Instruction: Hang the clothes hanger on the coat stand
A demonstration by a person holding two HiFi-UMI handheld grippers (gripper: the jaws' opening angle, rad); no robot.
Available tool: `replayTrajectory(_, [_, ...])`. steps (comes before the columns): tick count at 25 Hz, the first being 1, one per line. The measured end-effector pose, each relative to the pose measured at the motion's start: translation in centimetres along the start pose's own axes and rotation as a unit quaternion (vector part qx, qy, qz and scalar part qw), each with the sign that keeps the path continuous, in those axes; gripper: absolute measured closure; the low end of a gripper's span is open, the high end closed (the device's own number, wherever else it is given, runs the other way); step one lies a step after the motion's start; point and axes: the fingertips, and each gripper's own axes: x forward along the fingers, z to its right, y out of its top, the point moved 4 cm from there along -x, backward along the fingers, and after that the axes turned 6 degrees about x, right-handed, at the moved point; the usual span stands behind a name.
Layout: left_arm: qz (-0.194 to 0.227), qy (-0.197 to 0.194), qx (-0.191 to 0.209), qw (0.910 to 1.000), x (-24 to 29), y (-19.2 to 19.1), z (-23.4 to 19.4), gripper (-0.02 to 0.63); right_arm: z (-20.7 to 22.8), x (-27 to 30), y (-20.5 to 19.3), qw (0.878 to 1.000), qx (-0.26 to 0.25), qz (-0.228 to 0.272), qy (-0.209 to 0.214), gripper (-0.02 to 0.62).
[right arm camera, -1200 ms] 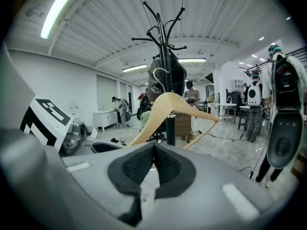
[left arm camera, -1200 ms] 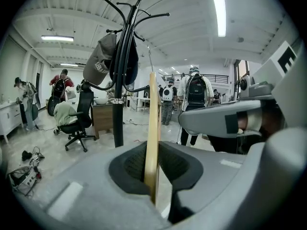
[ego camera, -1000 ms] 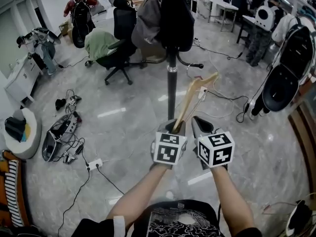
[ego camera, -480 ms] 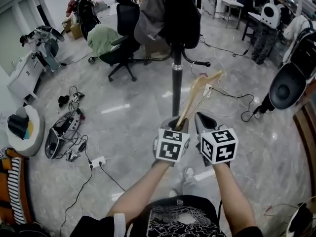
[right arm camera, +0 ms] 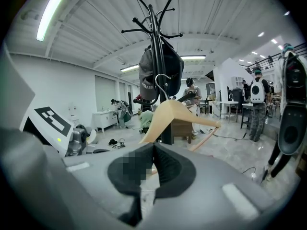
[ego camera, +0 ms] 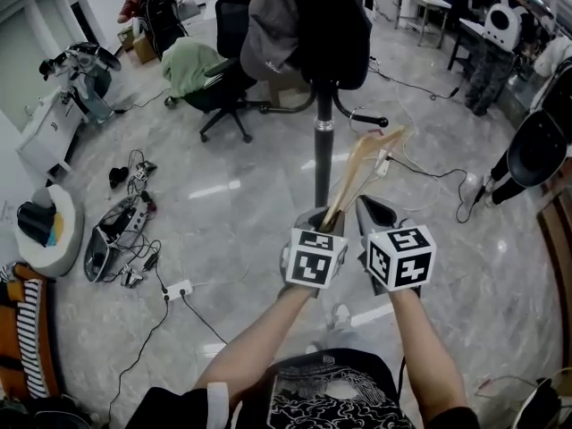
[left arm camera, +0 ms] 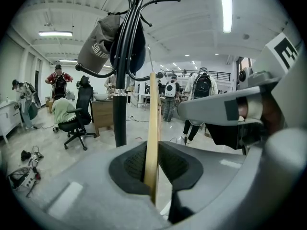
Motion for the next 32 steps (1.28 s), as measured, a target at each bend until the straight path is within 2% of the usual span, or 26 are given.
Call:
replayTrajectory(14, [-0.020, 0.017, -0.010, 0.9996, 3.5, -0.7, -0.8, 0.555, 2.0, 2.6, 0.4, 1.000, -0.008, -0.014, 0.024, 0.595])
replayTrajectory(32, [-0.046, 0.027, -0.023, 0.9983, 6.8, -2.0, -1.7, 0.555, 4.3, 4.0, -0.5, 0.999, -0.004, -0.033, 0.026, 0.595])
